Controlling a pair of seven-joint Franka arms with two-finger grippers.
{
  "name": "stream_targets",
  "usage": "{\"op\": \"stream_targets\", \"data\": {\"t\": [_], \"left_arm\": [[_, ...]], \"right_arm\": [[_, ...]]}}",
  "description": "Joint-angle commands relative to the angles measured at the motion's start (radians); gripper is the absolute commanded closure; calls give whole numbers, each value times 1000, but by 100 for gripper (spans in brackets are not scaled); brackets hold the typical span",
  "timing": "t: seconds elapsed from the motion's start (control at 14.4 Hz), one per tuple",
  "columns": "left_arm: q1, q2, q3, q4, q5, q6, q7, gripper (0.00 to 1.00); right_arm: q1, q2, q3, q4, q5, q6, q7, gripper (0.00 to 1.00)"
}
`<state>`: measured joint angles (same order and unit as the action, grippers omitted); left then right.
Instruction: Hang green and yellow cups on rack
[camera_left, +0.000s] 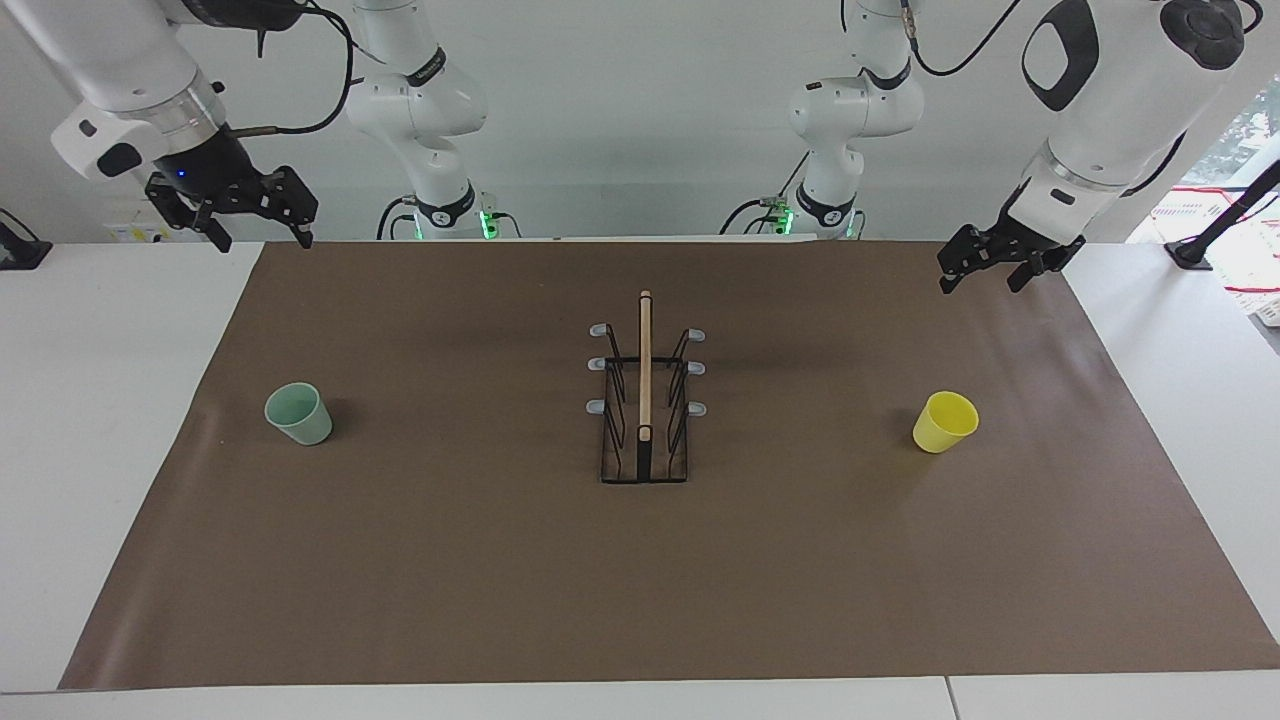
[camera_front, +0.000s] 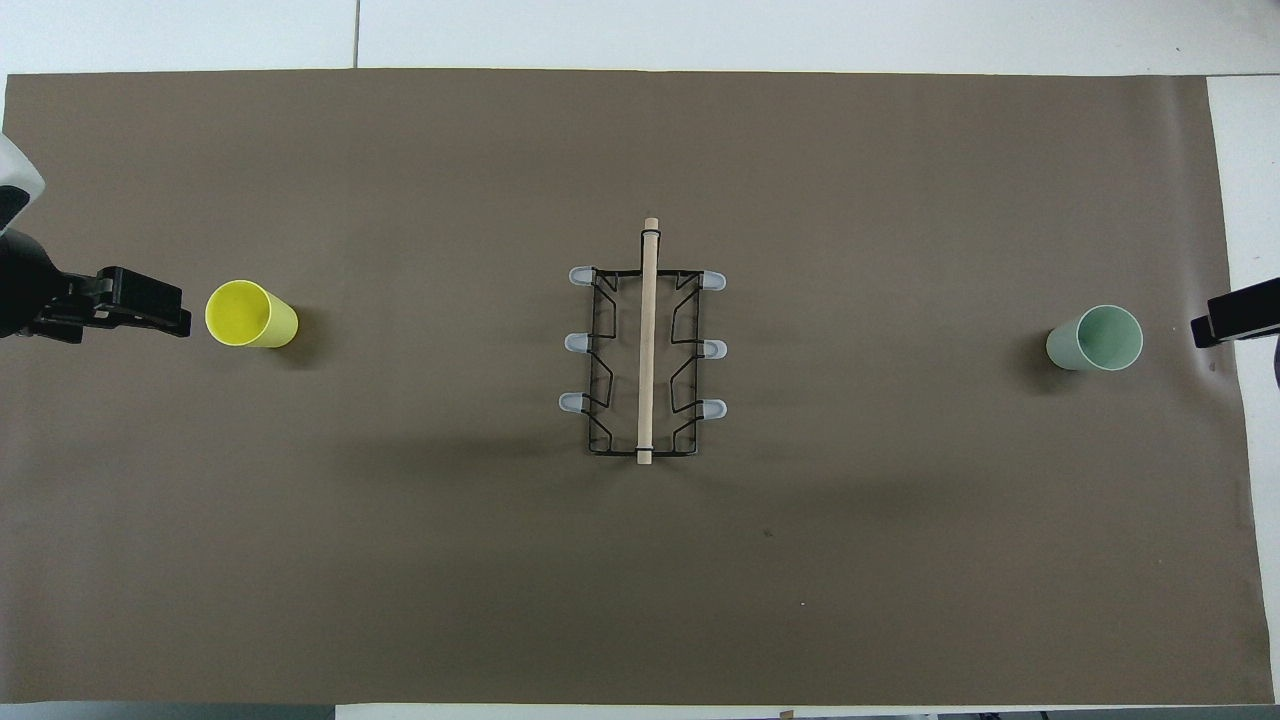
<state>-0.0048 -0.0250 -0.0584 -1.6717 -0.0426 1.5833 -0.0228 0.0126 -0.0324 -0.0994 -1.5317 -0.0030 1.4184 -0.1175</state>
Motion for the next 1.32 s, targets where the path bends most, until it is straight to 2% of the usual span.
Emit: {"op": "stream_targets", "data": {"t": [0.0, 0.14, 0.42, 0.63, 0.76, 0.9, 0.97, 1.04, 1.25], "left_arm": [[3, -29, 3, -31, 7, 18, 11, 0], [3, -32, 3, -39, 7, -5, -5, 0], [48, -33, 6, -49, -9, 4, -285, 0], [165, -23, 6, -54, -152, 15, -498, 0], [186, -32, 6, -106, -175, 52, -633, 0], [193, -36, 8, -149, -253, 127, -718, 0], [247, -15, 8, -143, -367, 141, -749, 0], [279, 6, 9, -140, -423, 145, -775, 0], [299, 107, 8, -125, -447, 152, -886, 0]], "right_arm": [[-9, -17, 7, -15, 23, 2, 12, 0], [-17, -17, 6, -15, 23, 1, 4, 0], [-48, -17, 1, -18, 23, -20, 3, 0], [-31, -9, 12, -63, -40, 8, -69, 0], [38, -1, 14, -109, -157, 7, -186, 0], [91, 70, 14, -111, -292, -25, -324, 0], [122, 104, 14, -110, -355, -41, -394, 0], [156, 135, 14, -117, -420, -44, -490, 0], [234, 181, 18, -160, -592, -32, -725, 0]]}}
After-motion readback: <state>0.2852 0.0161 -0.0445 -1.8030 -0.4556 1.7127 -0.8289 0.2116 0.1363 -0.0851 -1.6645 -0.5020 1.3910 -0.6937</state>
